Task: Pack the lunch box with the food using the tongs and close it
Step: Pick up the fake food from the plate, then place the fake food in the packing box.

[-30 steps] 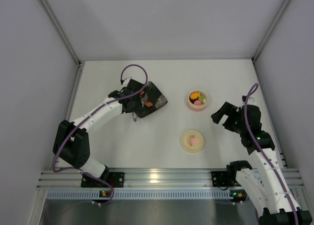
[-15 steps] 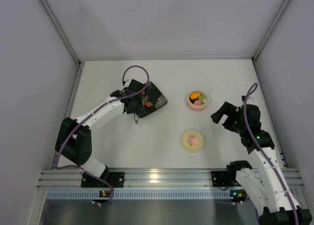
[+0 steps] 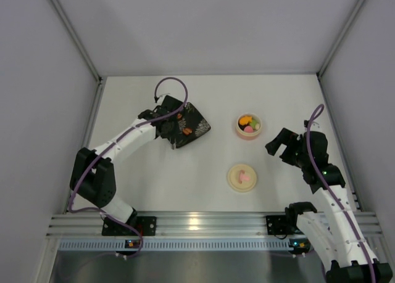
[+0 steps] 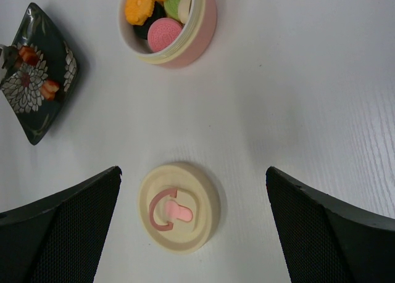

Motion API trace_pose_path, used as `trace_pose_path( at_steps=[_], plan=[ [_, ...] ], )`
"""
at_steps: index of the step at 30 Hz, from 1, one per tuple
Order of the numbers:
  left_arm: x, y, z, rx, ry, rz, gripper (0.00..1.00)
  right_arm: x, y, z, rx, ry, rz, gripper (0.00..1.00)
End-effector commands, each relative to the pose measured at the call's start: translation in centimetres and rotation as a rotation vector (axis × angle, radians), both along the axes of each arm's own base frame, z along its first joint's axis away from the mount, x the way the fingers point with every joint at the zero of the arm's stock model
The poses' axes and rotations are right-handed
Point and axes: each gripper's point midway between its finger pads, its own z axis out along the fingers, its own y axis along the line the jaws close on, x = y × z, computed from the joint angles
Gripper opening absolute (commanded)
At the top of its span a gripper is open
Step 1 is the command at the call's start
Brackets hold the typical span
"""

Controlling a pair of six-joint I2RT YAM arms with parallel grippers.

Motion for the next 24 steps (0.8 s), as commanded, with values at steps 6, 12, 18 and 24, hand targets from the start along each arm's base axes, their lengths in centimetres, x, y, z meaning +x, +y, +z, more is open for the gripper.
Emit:
trace_pose_path(
  at_steps=[6, 12, 18, 24],
  plan=[
    [-1.0, -5.4, 7.8, -0.050, -0.173, -0.119, 0.18, 1.0, -0.7, 2.5, -0.011, -0.088, -0.032, 0.99],
    [-3.8, -16.0, 10.5, -0.072, -0.214, -0.339, 0.21, 0.6, -1.0, 2.9, -0.014, -0.087, -0.044, 0.99],
    [-5.5, -23.6, 9.5, -0.102, -0.193, -0.502, 0.22, 0.2, -1.4, 3.8, -0.034, -0.098, -0.057, 0.99],
    [-6.4, -26.9, 8.6, -0.105, -0.176, -0.581, 0.24, 0.0, -1.6, 4.0, -0.043, -0.101, -0.062, 0.99]
  ],
)
